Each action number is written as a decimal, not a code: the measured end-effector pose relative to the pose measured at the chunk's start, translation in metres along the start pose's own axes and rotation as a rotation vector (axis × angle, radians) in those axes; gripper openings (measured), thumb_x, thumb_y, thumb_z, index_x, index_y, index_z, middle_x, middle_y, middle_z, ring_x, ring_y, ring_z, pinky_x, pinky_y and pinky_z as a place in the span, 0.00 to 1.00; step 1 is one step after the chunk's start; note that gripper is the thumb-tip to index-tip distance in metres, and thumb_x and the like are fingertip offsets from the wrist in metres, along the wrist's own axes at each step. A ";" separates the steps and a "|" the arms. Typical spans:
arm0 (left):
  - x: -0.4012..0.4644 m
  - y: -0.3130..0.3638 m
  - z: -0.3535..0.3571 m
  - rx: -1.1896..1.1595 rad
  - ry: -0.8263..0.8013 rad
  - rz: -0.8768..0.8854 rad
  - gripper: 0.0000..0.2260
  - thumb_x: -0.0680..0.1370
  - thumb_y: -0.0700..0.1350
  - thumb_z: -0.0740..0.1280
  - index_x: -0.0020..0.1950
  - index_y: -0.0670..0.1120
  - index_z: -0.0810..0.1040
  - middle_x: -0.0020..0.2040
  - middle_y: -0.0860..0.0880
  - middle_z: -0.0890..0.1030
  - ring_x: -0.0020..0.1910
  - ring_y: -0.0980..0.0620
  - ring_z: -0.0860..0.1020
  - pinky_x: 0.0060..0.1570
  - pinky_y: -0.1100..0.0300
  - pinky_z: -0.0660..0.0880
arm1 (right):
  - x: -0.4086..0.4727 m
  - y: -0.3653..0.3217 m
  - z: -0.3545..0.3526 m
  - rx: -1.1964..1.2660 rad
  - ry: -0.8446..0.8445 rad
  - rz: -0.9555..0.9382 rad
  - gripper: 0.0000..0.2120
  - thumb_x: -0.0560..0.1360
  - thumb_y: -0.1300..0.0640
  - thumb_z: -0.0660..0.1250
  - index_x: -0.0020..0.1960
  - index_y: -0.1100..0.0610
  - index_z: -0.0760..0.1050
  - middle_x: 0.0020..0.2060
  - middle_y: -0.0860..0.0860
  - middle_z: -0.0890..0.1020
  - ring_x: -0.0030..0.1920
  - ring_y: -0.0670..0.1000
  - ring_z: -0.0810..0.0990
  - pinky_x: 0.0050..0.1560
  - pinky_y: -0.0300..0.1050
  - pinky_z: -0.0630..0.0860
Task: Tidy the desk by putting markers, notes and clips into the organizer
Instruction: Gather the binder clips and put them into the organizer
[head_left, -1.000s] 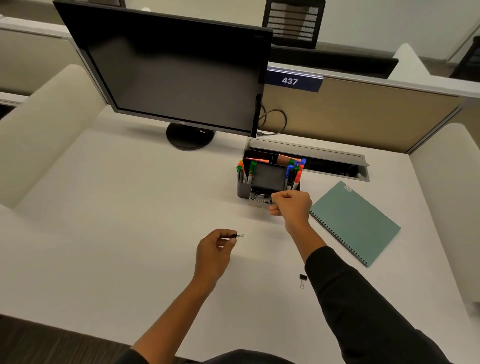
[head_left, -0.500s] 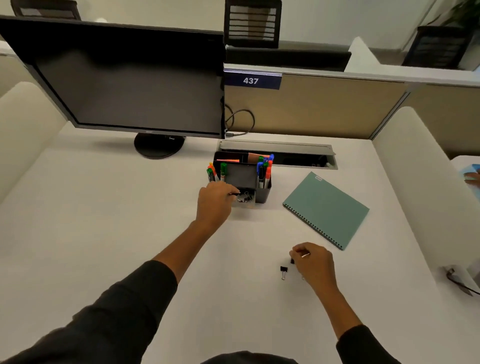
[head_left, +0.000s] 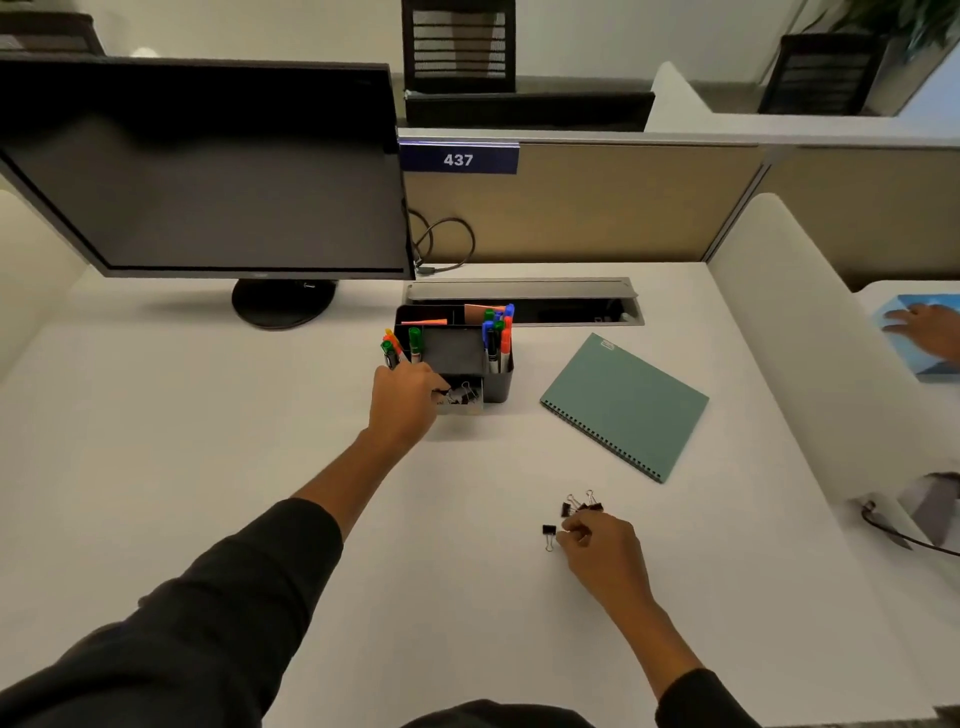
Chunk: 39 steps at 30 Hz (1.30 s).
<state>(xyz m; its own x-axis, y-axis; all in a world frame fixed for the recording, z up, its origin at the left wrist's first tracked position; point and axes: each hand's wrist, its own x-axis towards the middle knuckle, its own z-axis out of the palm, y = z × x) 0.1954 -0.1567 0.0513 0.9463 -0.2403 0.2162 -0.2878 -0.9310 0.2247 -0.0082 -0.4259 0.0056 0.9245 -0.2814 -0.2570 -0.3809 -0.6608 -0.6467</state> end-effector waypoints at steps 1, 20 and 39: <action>0.000 -0.001 0.000 -0.010 0.004 -0.010 0.08 0.78 0.40 0.73 0.53 0.51 0.88 0.47 0.49 0.86 0.46 0.46 0.80 0.41 0.55 0.62 | -0.001 -0.001 0.003 0.003 0.000 0.005 0.04 0.73 0.59 0.77 0.47 0.52 0.84 0.34 0.42 0.82 0.35 0.41 0.81 0.37 0.30 0.73; -0.109 0.030 0.014 -0.380 0.215 -0.064 0.03 0.78 0.45 0.73 0.49 0.53 0.83 0.46 0.58 0.84 0.29 0.58 0.74 0.38 0.50 0.71 | 0.009 -0.022 0.042 -0.352 -0.008 -0.214 0.07 0.72 0.68 0.71 0.36 0.61 0.78 0.37 0.54 0.77 0.30 0.50 0.73 0.30 0.38 0.67; -0.218 0.066 0.033 -0.482 -0.090 -0.059 0.08 0.81 0.52 0.68 0.57 0.55 0.85 0.53 0.60 0.85 0.42 0.59 0.81 0.51 0.66 0.72 | 0.094 -0.193 0.000 0.183 -0.037 -0.312 0.06 0.74 0.62 0.74 0.50 0.56 0.87 0.40 0.44 0.84 0.43 0.44 0.84 0.49 0.41 0.82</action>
<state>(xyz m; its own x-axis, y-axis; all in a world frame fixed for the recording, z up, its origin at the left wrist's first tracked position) -0.0251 -0.1747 -0.0129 0.9658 -0.2339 0.1118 -0.2489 -0.7158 0.6525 0.1516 -0.3253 0.1063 0.9970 -0.0586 -0.0504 -0.0750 -0.5744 -0.8152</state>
